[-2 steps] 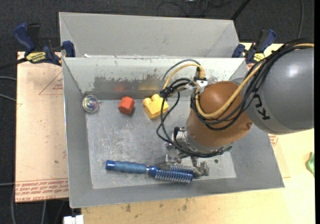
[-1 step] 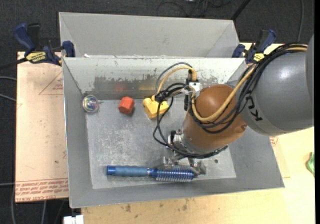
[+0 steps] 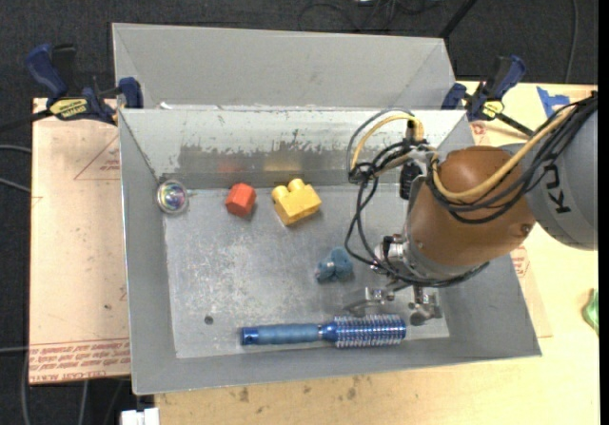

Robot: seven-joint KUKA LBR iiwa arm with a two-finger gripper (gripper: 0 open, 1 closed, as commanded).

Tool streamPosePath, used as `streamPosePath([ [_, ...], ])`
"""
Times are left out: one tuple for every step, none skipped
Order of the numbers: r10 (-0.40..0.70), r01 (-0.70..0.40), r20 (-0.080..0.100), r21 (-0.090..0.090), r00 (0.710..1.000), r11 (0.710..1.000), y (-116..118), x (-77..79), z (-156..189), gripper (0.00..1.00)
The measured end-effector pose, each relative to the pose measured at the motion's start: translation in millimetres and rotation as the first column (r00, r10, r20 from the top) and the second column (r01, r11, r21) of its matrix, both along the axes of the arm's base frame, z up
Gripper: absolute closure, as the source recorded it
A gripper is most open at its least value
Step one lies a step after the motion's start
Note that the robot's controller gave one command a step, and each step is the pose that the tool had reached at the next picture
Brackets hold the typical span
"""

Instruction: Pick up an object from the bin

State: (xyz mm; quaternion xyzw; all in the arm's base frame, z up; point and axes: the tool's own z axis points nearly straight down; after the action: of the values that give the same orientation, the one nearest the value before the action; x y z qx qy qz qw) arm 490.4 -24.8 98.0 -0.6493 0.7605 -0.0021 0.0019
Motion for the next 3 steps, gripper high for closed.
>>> streamPosePath([
  [-0.283,0.283,0.001,0.005,0.959,0.959,16.2,28.9,66.8,0.00],
  [-0.258,0.258,-0.006,0.005,0.966,0.966,40.8,97.6,-21.6,0.00],
  [-0.259,0.259,-0.006,0.004,0.966,0.966,39.3,96.4,-17.6,1.00],
])
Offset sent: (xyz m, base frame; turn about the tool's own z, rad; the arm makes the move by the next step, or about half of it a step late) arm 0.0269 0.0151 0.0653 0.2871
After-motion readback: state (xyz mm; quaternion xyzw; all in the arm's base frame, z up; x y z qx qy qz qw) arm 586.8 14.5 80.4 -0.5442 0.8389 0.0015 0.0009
